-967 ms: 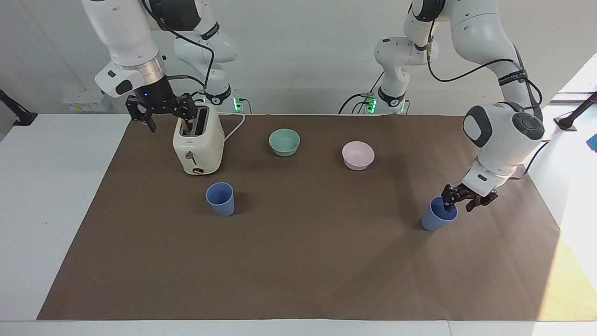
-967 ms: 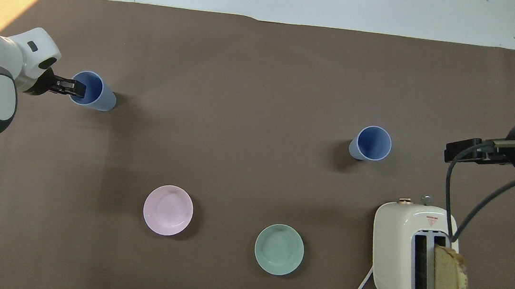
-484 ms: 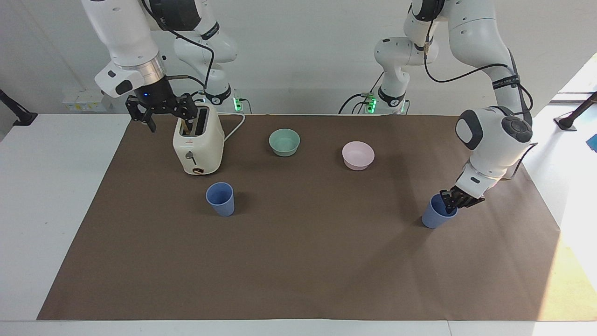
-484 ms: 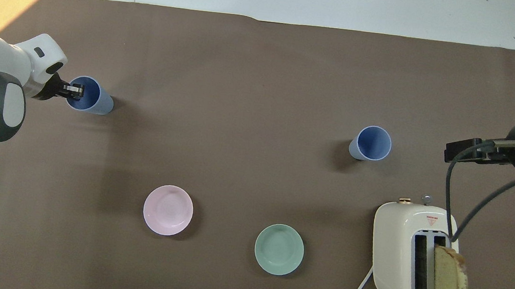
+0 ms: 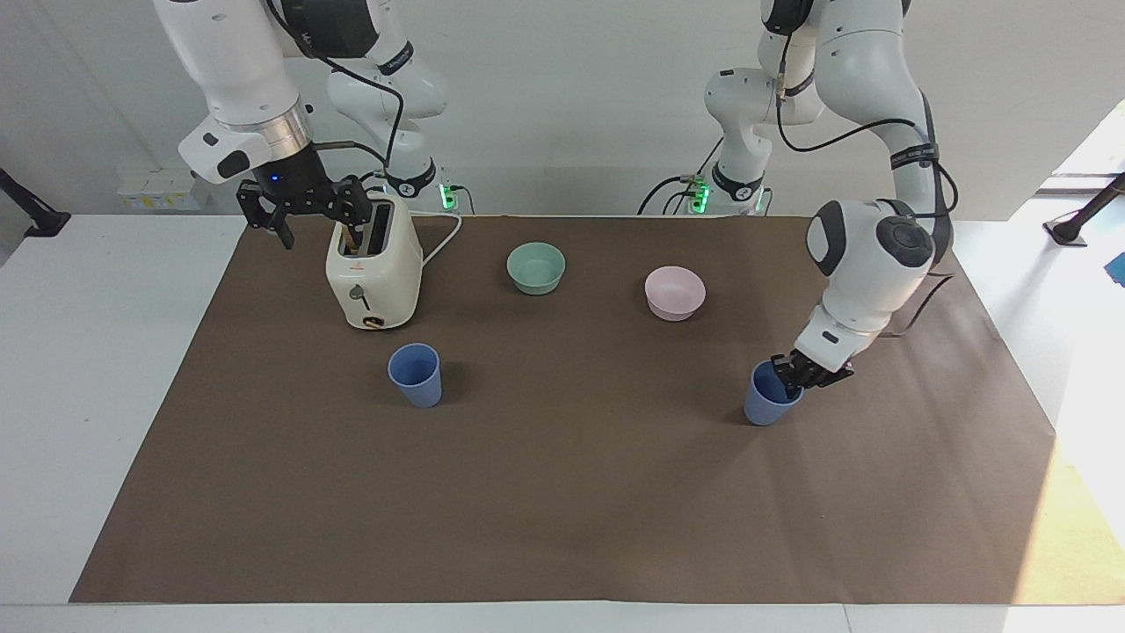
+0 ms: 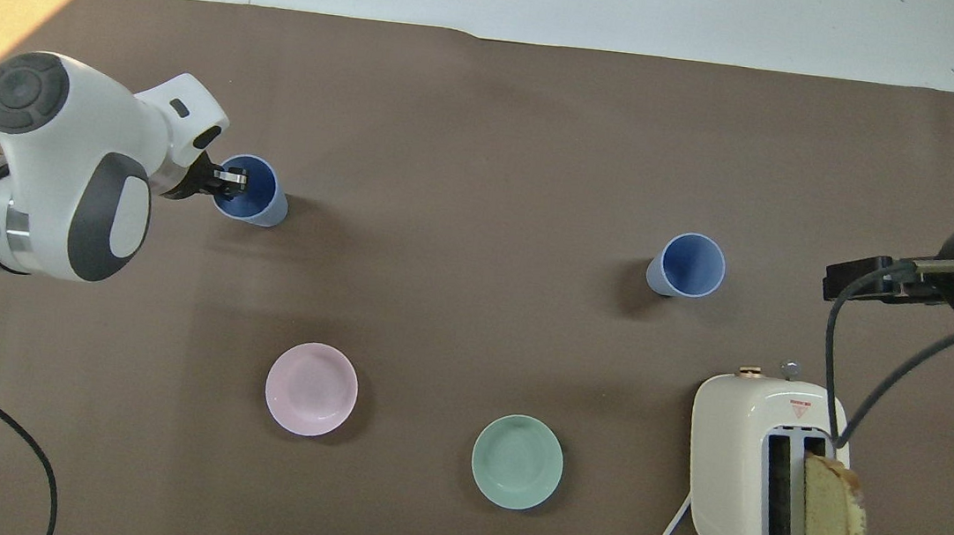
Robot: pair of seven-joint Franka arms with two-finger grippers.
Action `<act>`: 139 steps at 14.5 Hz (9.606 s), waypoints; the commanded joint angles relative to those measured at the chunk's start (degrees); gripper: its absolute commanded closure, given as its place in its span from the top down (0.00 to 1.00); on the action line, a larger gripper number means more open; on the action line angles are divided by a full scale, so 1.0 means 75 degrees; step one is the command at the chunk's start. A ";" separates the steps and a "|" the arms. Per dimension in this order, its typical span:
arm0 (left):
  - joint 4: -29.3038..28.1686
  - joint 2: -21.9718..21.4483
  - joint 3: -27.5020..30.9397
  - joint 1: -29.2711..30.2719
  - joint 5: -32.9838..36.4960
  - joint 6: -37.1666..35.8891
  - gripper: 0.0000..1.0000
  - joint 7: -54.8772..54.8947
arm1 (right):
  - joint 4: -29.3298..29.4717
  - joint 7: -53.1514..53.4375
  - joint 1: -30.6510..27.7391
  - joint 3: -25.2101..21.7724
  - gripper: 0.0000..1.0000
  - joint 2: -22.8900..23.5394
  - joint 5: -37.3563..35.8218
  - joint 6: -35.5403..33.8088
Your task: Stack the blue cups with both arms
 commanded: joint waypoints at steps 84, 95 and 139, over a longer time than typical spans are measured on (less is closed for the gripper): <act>0.2055 -0.2503 0.0268 0.1032 0.0318 -0.5248 1.00 0.1877 | 0.0131 0.2491 0.0563 0.1294 0.00 0.2117 0.0060 0.1773; 0.2055 -0.2503 0.0268 0.1032 0.0318 -0.5248 1.00 0.1889 | 0.0824 0.5283 0.2977 0.1343 0.00 0.2303 0.0013 0.1959; 0.2055 -0.2503 0.0257 0.1008 0.0294 -0.5225 1.00 0.1900 | 0.1714 0.1007 -0.0266 0.1132 1.00 0.0699 -0.0281 -0.1706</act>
